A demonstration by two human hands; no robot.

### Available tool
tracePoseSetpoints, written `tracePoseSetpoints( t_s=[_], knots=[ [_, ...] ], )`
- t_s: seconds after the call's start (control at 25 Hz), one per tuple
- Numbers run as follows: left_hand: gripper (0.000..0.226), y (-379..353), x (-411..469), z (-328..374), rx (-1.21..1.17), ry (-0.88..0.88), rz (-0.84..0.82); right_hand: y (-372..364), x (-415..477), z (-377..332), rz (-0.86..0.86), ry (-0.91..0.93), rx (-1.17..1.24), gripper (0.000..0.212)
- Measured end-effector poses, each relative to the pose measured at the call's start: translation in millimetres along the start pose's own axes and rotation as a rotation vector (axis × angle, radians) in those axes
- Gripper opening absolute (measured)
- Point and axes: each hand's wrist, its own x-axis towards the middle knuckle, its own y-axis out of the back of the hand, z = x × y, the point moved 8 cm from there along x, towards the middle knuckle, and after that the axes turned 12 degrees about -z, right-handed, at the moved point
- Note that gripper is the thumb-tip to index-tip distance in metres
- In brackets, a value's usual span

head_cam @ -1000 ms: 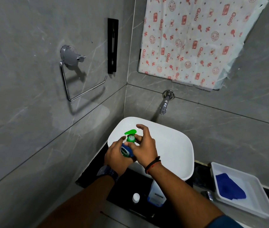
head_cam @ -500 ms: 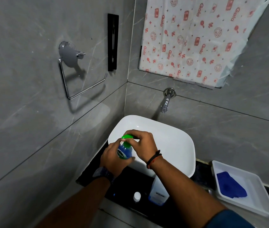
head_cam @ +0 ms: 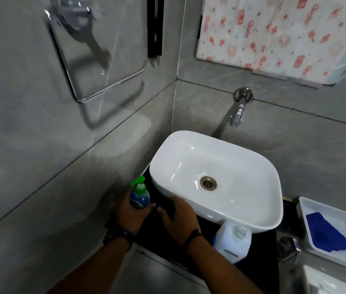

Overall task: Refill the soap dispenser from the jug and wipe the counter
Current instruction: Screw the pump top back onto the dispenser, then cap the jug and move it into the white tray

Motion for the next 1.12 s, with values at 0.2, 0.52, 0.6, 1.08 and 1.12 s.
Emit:
tracePoseSetpoints(
  t_s=[0.2,0.52,0.6,1.08,1.12],
  knots=[
    [0.078,3.3,12.2,-49.9,0.072,-0.021,0.052,-99.5,15.3,42.2,-0.26,0.031,-0.304,0.068],
    [0.086,2.4,13.1,-62.2,0.159,-0.091,0.06,-129.0,29.9,50.4,-0.197,0.059,-0.459,0.077],
    [0.09,4.6,10.8,-56.9,0.157,-0.104,0.042,-120.0,27.5,50.1,-0.198,0.046,-0.391,0.076],
    [0.101,3.6,-66.9,37.0,0.506,-0.159,0.168,79.4,-97.8,0.7,0.279,0.189,-0.103,0.045],
    [0.103,0.5,-75.2,40.6,0.523,-0.143,0.2,94.4,-112.0,2.8,0.353,0.2,-0.118,0.042]
  ],
)
